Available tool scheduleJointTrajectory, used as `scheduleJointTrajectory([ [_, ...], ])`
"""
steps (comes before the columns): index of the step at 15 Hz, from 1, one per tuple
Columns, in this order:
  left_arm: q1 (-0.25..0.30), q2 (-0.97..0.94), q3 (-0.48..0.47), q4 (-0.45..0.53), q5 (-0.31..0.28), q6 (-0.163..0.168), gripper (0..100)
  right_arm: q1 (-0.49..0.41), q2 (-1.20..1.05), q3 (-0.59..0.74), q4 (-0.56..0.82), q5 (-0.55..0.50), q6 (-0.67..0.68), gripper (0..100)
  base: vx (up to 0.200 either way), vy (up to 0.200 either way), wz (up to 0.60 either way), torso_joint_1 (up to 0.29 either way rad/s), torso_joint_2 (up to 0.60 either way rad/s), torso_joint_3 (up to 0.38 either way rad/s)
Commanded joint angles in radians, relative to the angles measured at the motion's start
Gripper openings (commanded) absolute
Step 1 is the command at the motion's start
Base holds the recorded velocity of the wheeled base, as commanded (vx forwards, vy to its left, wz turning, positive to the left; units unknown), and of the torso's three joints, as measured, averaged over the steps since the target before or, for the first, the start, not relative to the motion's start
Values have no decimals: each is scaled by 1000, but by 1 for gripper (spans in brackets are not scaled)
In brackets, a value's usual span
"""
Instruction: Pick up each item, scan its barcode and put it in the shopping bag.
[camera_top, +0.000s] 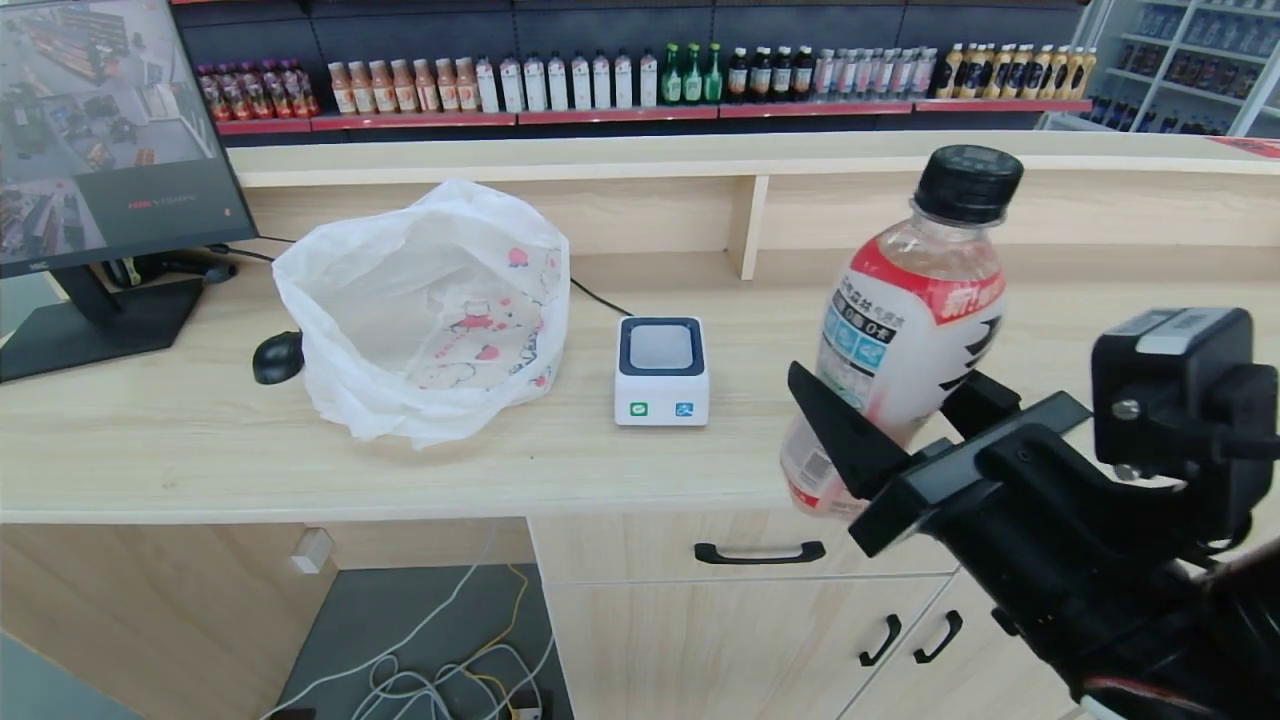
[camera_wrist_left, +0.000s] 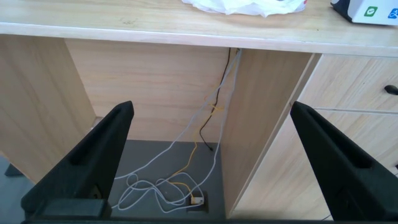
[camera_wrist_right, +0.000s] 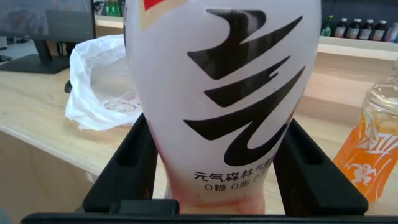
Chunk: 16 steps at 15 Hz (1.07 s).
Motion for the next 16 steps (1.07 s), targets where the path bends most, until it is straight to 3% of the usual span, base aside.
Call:
scheduleJointTrajectory([
  [1,-1,0,0,0,0,0,100,0,-79,95,-1,1,59,0,0,0,0,0,0,0],
  [4,0,0,0,0,0,0,100,0,-109,170,-1,11,161,0,0,0,0,0,0,0],
  [6,0,0,0,0,0,0,100,-11,-107,174,-1,57,298,0,0,0,0,0,0,0],
  [12,-1,0,0,0,-1,0,100,-165,-76,187,-1,412,516,0,0,0,0,0,0,0],
  [16,0,0,0,0,0,0,100,-169,3,96,-1,565,589,0,0,0,0,0,0,0],
])
